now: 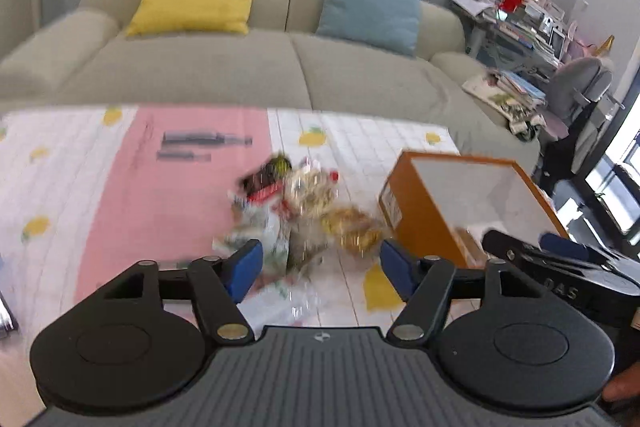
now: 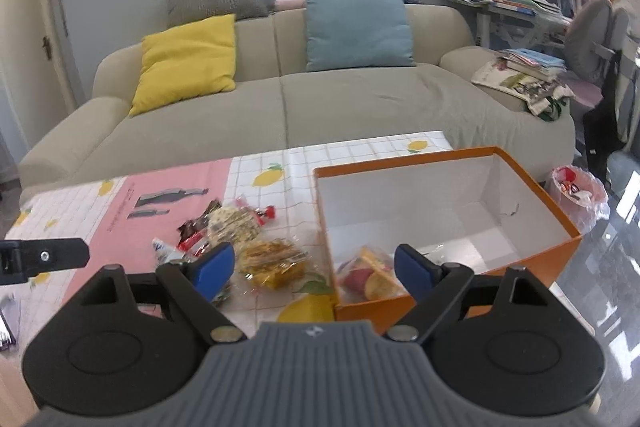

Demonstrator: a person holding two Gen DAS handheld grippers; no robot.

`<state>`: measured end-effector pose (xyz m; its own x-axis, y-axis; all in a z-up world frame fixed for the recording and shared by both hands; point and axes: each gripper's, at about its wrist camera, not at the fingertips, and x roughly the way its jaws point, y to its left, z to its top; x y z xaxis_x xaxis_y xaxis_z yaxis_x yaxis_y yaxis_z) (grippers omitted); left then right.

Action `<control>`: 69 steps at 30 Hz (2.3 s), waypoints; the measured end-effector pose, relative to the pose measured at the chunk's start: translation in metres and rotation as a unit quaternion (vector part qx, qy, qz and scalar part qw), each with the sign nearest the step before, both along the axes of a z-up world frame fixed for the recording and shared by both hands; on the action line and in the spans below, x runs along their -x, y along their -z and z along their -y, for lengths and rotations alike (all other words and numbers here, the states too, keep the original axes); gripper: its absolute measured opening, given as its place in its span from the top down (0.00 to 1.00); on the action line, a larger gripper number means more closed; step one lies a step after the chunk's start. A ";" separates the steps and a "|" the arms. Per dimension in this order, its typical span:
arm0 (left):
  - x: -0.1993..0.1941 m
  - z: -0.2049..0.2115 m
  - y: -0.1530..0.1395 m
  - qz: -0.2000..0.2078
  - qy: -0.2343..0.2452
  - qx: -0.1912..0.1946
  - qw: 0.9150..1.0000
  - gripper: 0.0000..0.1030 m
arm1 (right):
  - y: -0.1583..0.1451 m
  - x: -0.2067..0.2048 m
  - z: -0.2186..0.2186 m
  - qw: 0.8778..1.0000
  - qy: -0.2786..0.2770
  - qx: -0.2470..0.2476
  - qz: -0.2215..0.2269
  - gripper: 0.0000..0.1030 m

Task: Organize snacks
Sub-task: 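Lift both tools out of the box back toward the snack pile, then grasp the white chip bag with the left tool while the right tool grasps the yellow puffed snack bag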

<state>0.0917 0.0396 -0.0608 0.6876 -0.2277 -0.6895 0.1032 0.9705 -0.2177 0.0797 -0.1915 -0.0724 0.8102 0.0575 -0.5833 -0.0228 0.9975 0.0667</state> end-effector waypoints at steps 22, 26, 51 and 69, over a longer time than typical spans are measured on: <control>-0.064 -0.017 0.066 -0.028 0.017 -0.074 0.997 0.24 | 0.083 -0.068 -0.077 0.982 -0.142 0.118 -0.050 0.38; -0.087 -0.016 0.081 -0.041 0.016 -0.084 0.995 0.24 | 0.103 -0.086 -0.088 0.970 -0.162 0.175 -0.052 0.40; -0.142 -0.008 0.131 -0.137 -0.012 -0.091 0.986 0.40 | 0.157 -0.120 -0.110 0.929 -0.222 0.292 -0.056 0.65; -0.110 -0.017 0.094 -0.111 -0.051 -0.047 0.991 0.58 | 0.097 -0.102 -0.093 0.960 -0.192 0.195 -0.067 0.91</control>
<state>0.2014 0.0562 -0.1546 0.5333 -0.0932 -0.8408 -0.0361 0.9905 -0.1326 0.1815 -0.0980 -0.1689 0.6891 0.0929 -0.7187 -0.4102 0.8676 -0.2812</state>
